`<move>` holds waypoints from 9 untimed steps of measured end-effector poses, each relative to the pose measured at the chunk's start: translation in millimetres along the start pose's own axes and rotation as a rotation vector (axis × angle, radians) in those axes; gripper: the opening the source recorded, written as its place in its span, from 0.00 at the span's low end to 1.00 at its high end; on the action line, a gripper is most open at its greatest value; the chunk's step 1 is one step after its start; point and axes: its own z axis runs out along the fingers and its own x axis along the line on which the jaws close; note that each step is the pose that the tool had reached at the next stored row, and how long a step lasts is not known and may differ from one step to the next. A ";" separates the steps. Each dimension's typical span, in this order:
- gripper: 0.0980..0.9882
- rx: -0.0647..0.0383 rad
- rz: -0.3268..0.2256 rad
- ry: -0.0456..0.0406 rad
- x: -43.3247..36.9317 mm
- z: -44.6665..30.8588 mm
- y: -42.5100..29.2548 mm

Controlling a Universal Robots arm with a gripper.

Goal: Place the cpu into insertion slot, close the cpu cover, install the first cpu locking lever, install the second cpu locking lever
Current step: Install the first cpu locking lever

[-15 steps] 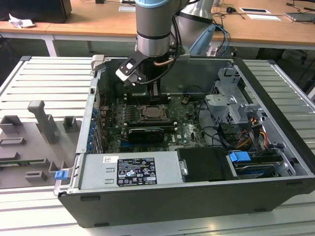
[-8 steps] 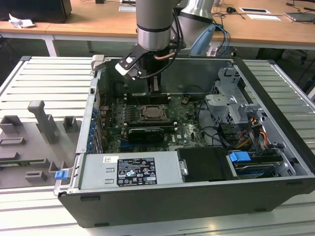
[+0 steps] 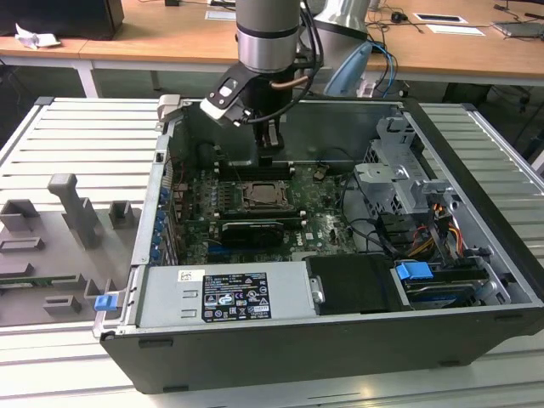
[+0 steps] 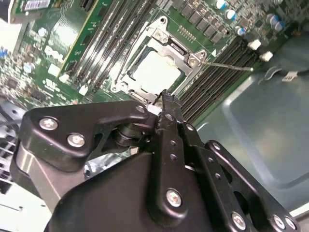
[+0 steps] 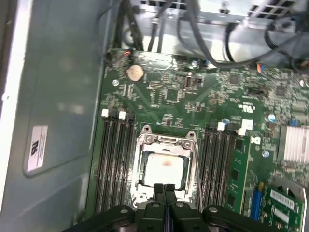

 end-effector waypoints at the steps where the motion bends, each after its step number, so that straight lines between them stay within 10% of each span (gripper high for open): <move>1: 0.01 0.001 -0.017 0.0008 0.0 0.0 0.0; 9: 0.01 0.004 -0.102 0.0049 0.0 0.0 0.0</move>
